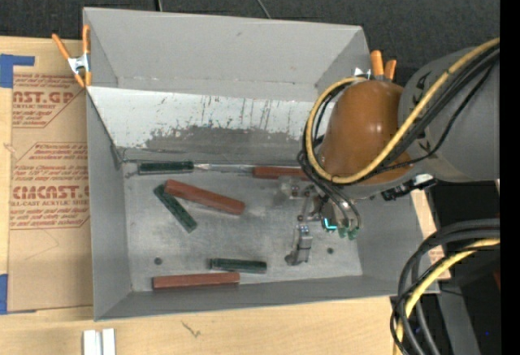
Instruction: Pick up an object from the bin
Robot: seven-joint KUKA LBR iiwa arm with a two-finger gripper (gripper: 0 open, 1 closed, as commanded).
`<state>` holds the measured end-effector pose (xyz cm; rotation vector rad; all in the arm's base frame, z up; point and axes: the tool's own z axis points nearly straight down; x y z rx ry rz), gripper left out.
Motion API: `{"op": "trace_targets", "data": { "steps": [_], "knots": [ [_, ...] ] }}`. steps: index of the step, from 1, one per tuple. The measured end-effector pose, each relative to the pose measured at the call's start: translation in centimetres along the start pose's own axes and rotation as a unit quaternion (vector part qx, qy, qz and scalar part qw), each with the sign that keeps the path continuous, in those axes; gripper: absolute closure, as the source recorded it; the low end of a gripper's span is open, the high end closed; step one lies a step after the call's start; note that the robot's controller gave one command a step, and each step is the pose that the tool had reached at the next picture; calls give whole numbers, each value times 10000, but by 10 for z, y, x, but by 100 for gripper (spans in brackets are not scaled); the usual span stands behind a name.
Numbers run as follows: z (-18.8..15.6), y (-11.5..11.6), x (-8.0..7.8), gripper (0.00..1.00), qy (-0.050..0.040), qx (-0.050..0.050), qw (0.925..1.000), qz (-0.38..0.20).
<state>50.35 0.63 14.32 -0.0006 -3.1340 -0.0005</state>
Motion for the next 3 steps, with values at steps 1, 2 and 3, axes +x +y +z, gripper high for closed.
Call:
{"op": "trace_targets", "data": {
  "steps": [1, 2, 3],
  "knots": [
    [-4, 0, -2, 0, -37, 0, 10000, 0],
    [72, 49, 11, 100, -24, -3, 9975, -703],
    [73, 48, 10, 0, -46, -1, 9975, -699]
  ]
}}
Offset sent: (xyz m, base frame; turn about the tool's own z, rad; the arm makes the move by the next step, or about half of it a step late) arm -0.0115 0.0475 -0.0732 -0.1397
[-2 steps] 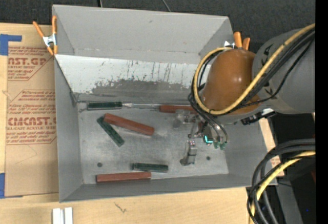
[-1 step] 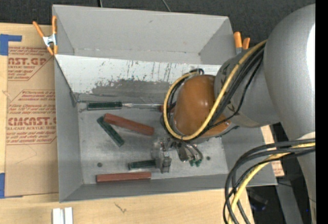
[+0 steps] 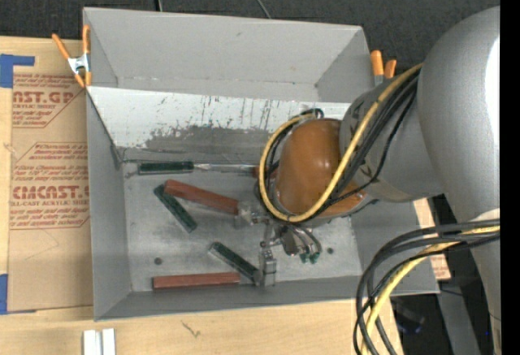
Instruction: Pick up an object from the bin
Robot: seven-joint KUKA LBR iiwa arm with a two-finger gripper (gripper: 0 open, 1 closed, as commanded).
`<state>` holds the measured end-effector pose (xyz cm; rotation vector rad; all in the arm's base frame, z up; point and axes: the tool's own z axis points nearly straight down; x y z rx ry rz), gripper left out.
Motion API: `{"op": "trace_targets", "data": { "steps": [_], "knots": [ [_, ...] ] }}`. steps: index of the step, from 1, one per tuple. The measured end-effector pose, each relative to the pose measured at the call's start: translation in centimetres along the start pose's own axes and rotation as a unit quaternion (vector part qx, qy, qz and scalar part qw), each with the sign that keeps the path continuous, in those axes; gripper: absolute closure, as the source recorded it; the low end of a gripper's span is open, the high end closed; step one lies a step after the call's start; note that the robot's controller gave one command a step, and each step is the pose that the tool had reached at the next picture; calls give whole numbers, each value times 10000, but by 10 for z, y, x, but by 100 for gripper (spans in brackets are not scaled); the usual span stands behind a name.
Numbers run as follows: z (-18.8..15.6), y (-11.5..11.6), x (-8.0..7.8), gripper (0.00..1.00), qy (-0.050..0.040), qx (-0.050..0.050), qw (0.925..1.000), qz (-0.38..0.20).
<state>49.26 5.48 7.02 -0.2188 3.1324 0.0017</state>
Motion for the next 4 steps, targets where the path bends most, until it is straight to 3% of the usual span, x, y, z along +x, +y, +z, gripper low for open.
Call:
{"op": "trace_targets", "data": {
  "steps": [1, 2, 3, 4],
  "knots": [
    [0, 0, 0, 0, 1, 0, 10000, 0],
    [0, 39, -3, 0, 7, 3, 9997, 240],
    [-2, 58, -11, 100, 11, 9, 9959, 909],
    [-2, 58, -11, 100, 11, 9, 9959, 908]
  ]
}}
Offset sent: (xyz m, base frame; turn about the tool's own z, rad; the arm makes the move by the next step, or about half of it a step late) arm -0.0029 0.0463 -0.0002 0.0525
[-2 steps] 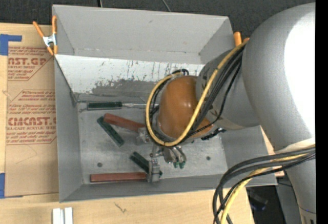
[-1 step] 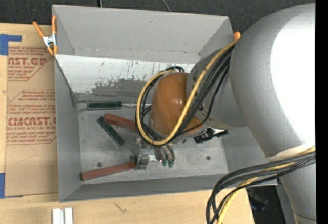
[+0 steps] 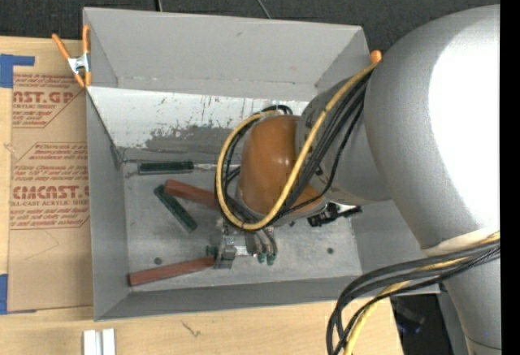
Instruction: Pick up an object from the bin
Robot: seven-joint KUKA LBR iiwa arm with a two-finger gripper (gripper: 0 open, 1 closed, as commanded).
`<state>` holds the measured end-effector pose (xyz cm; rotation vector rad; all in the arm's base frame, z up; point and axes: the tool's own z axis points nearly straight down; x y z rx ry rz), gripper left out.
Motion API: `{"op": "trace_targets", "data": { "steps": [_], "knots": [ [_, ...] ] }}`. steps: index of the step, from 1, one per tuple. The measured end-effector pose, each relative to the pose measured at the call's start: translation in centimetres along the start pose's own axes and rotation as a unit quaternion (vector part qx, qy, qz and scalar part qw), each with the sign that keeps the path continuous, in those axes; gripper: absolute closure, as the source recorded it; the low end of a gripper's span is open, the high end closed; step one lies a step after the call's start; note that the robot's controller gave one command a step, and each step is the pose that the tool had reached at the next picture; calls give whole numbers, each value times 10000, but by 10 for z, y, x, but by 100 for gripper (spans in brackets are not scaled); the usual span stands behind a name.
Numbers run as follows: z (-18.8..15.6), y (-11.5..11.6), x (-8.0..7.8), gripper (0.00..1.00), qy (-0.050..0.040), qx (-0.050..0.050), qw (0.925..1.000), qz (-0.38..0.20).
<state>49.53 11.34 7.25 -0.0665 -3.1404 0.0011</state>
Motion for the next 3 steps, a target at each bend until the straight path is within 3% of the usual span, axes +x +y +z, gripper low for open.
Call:
{"op": "trace_targets", "data": {
  "steps": [1, 2, 3],
  "knots": [
    [-55, -3, -9, 100, 30, 2, 9998, 196],
    [-66, 2, -20, 100, -69, -24, 9996, 264],
    [-84, -1, -7, 100, 47, 7, 9995, 324]
  ]
}}
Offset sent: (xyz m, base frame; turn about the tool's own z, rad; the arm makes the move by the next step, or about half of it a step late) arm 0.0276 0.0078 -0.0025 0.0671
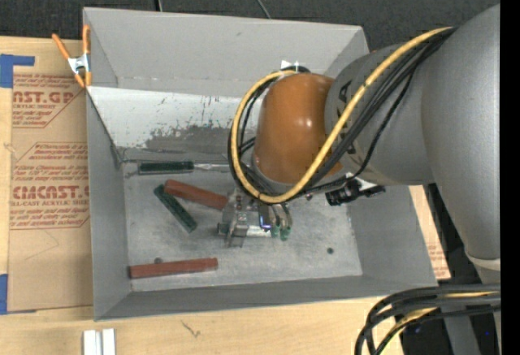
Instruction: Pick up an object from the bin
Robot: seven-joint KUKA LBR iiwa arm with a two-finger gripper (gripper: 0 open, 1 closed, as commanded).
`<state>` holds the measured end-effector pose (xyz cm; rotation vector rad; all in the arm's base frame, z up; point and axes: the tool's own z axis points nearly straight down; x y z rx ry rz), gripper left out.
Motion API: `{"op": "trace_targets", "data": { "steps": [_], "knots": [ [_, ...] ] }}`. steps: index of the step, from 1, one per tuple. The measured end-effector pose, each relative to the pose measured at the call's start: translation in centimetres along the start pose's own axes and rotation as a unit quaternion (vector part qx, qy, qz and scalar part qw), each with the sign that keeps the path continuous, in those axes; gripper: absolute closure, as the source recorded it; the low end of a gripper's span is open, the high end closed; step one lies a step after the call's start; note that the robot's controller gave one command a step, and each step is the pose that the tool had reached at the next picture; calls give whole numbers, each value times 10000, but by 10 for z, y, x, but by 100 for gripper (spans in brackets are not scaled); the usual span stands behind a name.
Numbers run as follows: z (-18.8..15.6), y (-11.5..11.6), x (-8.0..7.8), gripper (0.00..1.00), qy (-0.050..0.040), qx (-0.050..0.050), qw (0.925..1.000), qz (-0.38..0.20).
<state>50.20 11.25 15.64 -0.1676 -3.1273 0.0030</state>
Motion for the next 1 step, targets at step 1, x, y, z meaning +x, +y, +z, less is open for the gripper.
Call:
{"op": "trace_targets", "data": {
  "steps": [1],
  "knots": [
    [-83, 7, -32, 100, -60, -13, 10000, -29]
  ]
}}
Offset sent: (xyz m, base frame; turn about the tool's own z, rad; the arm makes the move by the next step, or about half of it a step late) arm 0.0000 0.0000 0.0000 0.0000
